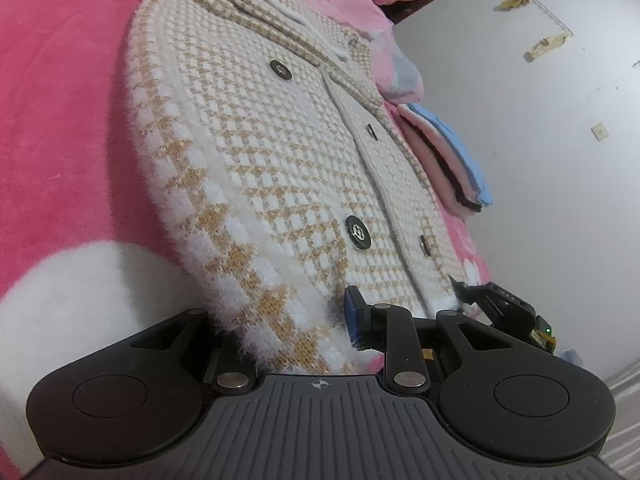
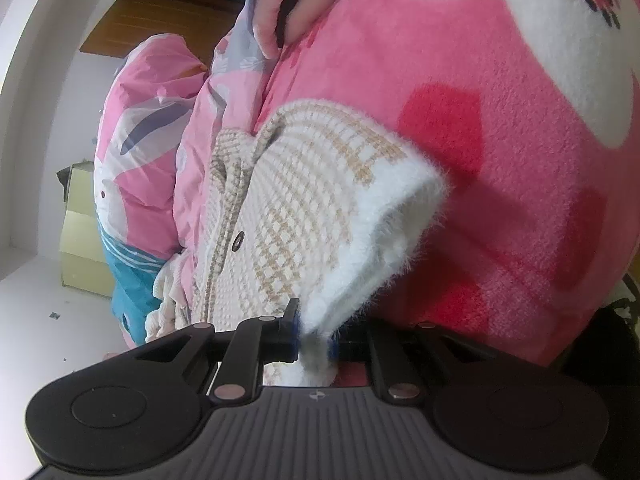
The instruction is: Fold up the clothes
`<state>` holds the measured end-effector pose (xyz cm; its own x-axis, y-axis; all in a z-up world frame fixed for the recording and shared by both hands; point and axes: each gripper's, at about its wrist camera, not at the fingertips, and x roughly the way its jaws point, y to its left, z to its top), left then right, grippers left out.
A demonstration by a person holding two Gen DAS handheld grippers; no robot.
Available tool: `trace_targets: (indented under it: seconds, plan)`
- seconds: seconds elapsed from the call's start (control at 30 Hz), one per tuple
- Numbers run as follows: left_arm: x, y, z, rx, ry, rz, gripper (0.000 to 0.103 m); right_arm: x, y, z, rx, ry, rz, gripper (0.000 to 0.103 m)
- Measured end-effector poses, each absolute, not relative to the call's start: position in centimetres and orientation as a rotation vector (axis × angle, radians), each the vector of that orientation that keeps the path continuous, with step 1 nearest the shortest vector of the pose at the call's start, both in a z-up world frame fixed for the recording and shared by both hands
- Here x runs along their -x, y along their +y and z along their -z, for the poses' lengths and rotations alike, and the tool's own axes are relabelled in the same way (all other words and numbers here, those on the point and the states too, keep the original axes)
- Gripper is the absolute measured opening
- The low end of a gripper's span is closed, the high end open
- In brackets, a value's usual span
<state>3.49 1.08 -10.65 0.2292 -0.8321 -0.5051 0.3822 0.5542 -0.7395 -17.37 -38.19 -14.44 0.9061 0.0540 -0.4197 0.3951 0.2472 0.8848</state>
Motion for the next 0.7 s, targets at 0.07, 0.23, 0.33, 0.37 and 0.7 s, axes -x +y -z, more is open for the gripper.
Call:
trace_targets:
  seconds: [0.07,0.23,0.33,0.37,0.7]
  plan:
    - [-3.5,1.1,10.7,0.529,1.025,0.895,0.024,17.3,-38.1,14.3,-1.295,0.409,0.243,0.012]
    - [-3.5,1.0,10.7,0.523,1.024,0.893,0.024,18.5,-38.4,15.9,-1.436,0.325,0.224,0.011]
    - [-3.5,1.0,10.8,0.528,1.018,0.894,0.024,19.1,-38.7,17.5,-1.544,0.278,0.201,0.008]
    - [-3.5,1.1,10.9,0.529,1.017,0.894,0.024,19.0,-38.8,17.5,-1.548,0.28,0.199,0.007]
    - [-3.7,1.3,10.9,0.531,1.023,0.895,0.024,18.2,-39.3,16.6,-1.456,0.342,0.178,0.008]
